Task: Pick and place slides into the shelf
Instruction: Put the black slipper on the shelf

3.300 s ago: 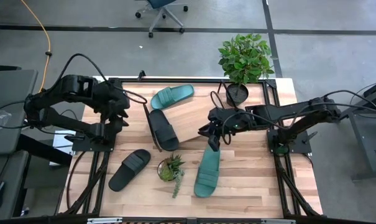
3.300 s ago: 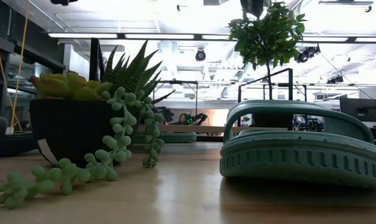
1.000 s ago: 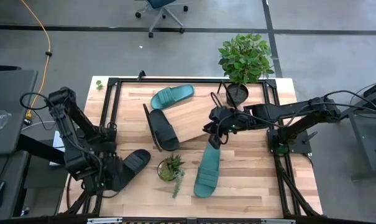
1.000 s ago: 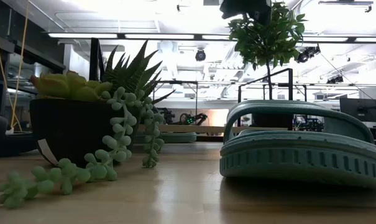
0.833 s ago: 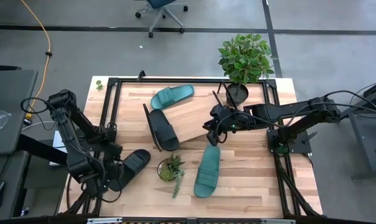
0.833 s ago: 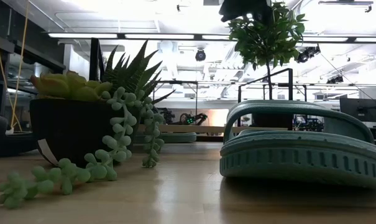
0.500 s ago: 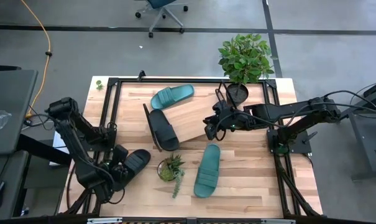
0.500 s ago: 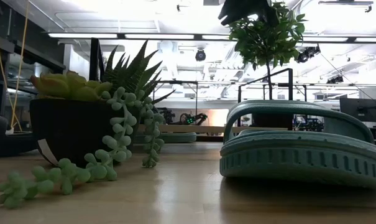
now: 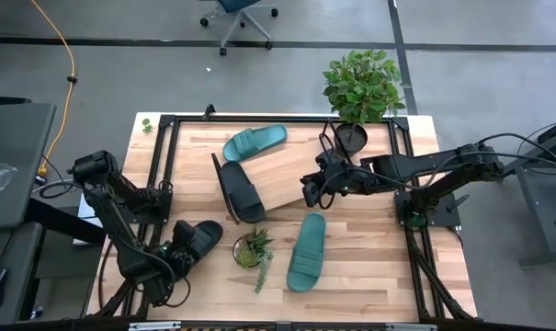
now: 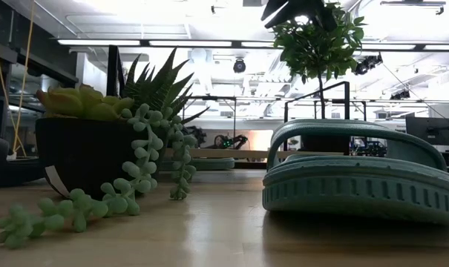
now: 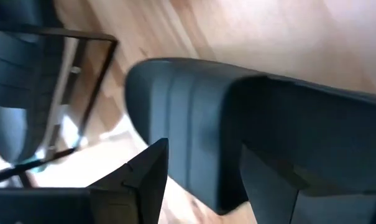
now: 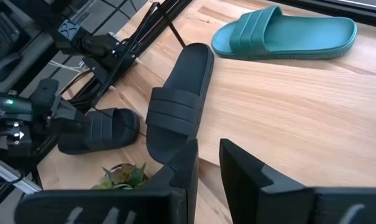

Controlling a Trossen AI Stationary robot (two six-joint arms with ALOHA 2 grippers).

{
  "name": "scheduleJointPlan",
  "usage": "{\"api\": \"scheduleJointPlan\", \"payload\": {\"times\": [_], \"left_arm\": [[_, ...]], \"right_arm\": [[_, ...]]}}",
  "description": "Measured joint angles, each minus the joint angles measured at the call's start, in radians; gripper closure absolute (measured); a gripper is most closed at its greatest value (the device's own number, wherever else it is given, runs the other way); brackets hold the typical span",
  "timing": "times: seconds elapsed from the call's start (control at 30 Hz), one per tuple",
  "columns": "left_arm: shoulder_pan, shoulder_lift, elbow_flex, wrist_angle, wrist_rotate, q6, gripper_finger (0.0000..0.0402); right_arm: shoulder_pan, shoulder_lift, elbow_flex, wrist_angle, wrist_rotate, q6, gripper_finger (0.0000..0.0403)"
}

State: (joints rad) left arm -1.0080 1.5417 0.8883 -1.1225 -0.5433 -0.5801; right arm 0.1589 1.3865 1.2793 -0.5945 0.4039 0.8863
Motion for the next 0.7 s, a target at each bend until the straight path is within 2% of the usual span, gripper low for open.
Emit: {"api": "scheduleJointPlan", "payload": {"times": [0.37, 0.7], "left_arm": [[0.000, 0.000, 0.000, 0.017, -0.100, 0.001, 0.0220], [0.001, 0.001, -0.079, 0.153, -0.043, 0.023, 0.0220]], "right_arm": [[0.000, 0.000, 0.000, 0.000, 0.009, -0.012, 0.0346], [0.000, 0.000, 0.000, -0.001, 0.014, -0.042, 0.0346]]}}
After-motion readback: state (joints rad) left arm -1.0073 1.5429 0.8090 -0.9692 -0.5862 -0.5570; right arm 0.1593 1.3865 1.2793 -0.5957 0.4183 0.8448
